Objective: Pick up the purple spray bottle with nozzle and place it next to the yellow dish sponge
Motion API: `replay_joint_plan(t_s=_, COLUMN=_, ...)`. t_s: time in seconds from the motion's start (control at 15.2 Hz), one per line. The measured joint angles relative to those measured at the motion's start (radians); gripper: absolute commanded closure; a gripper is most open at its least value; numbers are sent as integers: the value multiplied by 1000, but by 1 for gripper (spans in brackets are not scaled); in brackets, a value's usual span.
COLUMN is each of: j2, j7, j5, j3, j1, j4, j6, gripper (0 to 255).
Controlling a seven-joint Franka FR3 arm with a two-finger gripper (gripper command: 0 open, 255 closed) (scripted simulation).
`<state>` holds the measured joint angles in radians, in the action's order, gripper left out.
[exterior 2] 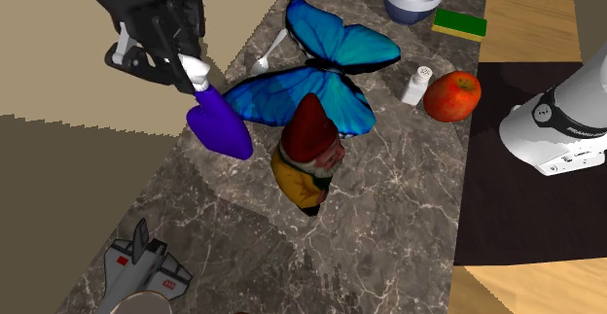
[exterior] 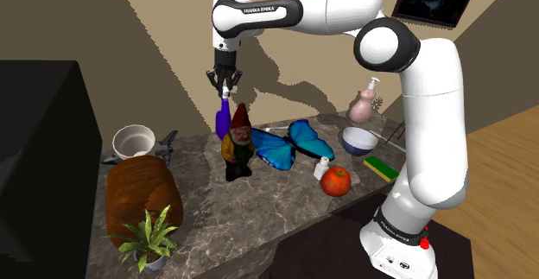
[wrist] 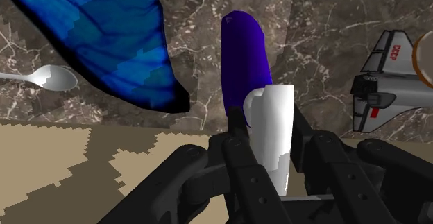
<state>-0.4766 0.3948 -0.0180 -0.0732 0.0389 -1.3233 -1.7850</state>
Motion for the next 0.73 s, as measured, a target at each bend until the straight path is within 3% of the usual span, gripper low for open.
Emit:
replay_joint_plan(t_s=0.46, j2=-8, j7=0, j5=0, j3=0, j1=2, j4=108, j6=100, gripper=255)
replay_joint_plan(t_s=0.73, j2=121, j7=-35, j5=10, j3=7, j1=-30, j4=-51, j6=71, gripper=255)
